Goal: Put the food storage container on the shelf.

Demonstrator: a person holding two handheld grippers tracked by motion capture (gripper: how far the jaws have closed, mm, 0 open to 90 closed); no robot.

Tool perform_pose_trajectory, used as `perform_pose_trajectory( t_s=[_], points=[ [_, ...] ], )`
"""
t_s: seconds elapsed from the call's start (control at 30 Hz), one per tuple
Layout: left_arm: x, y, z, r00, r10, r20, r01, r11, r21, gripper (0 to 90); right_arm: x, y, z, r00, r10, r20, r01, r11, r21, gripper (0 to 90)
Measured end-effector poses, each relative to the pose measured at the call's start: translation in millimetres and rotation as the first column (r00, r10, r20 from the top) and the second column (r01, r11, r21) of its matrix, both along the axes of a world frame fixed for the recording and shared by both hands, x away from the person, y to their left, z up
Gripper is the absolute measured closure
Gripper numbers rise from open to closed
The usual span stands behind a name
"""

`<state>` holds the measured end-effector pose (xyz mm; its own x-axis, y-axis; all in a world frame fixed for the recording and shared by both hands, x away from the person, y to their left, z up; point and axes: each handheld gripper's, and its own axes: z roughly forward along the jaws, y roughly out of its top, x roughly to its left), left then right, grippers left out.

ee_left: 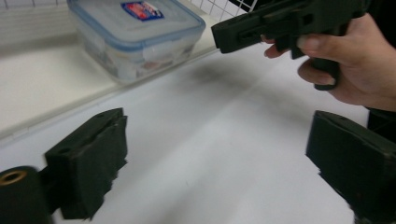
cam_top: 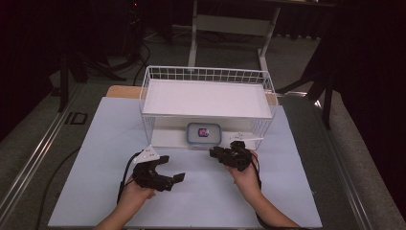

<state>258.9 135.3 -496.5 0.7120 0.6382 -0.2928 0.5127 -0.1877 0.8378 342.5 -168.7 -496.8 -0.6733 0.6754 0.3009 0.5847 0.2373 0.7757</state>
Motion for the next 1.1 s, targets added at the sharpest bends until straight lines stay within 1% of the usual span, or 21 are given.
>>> perform_pose_trajectory(
  t_s=[0.03, 0.1, 0.13, 0.27, 0.33, 0.4, 0.47, 0.5, 0.57, 0.6, 0.7, 0.77, 0.9, 1.0, 1.07, 1.1],
  points=[
    [-2.5, 1.2, -0.6, 1.0000, 0.002, 0.006, -0.002, 1.0000, 0.006, 3.4, -0.6, 2.3, -0.5, 1.0000, 0.005, 0.003, -0.005, 1.000, -0.017, 90.0],
    [-9.0, 3.5, -2.7, 0.9998, 0.004, 0.018, -0.004, 0.9998, 0.019, 3.3, -0.1, 5.7, -1.5, 1.0000, 0.004, -0.006, -0.004, 1.000, -0.024, 90.0],
    [-12.7, 5.1, -4.5, 0.9998, 0.004, 0.020, -0.004, 0.9999, 0.016, 3.1, -0.1, 7.7, -2.1, 1.0000, 0.003, 0.002, -0.003, 0.999, -0.034, 90.0],
    [-21.3, 9.7, -8.6, 1.0000, 0.006, -0.001, -0.006, 0.9999, 0.015, 3.0, 3.3, 13.5, -4.7, 0.9999, -0.012, 0.001, 0.012, 0.999, -0.042, 90.0],
    [-26.8, 11.3, -9.2, 1.0000, 0.007, 0.004, -0.007, 0.9998, 0.017, 2.9, 4.8, 16.1, -6.0, 0.9999, -0.015, 0.002, 0.015, 0.999, -0.042, 90.0],
    [-32.5, 13.6, -9.3, 0.9994, 0.011, 0.034, -0.012, 0.9998, 0.014, 2.3, 5.3, 18.7, -6.9, 0.9999, -0.014, 0.000, 0.014, 0.999, -0.039, 90.0],
    [-36.0, 15.8, -8.9, 0.9987, 0.011, 0.049, -0.012, 0.9997, 0.020, 2.3, 6.1, 22.3, -9.0, 0.9999, -0.010, 0.001, 0.010, 0.999, -0.048, 90.0],
    [-36.9, 17.2, -8.9, 0.9983, 0.014, 0.057, -0.016, 0.9995, 0.026, 2.3, 6.5, 23.5, -10.0, 0.9999, -0.011, -0.003, 0.011, 0.999, -0.046, 90.0],
    [-37.5, 18.8, -9.5, 0.9978, 0.017, 0.065, -0.018, 0.9996, 0.023, 2.3, 7.8, 26.2, -12.6, 0.9998, -0.016, -0.009, 0.015, 0.999, -0.047, 90.0],
    [-38.1, 19.2, -10.3, 0.9969, 0.022, 0.076, -0.024, 0.9994, 0.024, 2.3, 8.5, 27.8, -13.6, 0.9999, -0.015, -0.008, 0.014, 0.999, -0.051, 90.0],
    [-37.3, 19.2, -11.9, 0.9969, 0.010, 0.078, -0.012, 0.9995, 0.030, 2.3, 11.0, 32.8, -16.8, 0.9998, -0.019, -0.002, 0.019, 0.998, -0.060, 90.0],
    [-37.0, 18.7, -12.5, 0.9966, 0.011, 0.082, -0.014, 0.9991, 0.040, 2.3, 14.3, 36.0, -19.0, 0.9995, -0.031, -0.003, 0.031, 0.997, -0.067, 90.0],
    [-36.5, 18.3, -14.2, 0.9965, 0.013, 0.083, -0.016, 0.9992, 0.037, 2.3, 20.5, 40.0, -22.0, 0.9990, -0.045, -0.004, 0.044, 0.996, -0.083, 90.0],
    [-36.6, 18.7, -14.7, 0.9964, 0.016, 0.083, -0.019, 0.9993, 0.033, 2.3, 24.9, 40.7, -22.8, 0.9982, -0.060, -0.008, 0.059, 0.995, -0.078, 90.0],
    [-36.7, 19.7, -14.3, 0.9964, 0.018, 0.083, -0.020, 0.9995, 0.025, 2.3, 27.9, 40.3, -22.6, 0.9976, -0.068, -0.004, 0.068, 0.995, -0.070, 90.0],
    [-36.9, 20.3, -14.0, 0.9959, 0.019, 0.088, -0.021, 0.9995, 0.025, 2.3, 29.5, 40.2, -22.4, 0.9972, -0.075, 0.002, 0.075, 0.994, -0.076, 90.0]
  ],
)
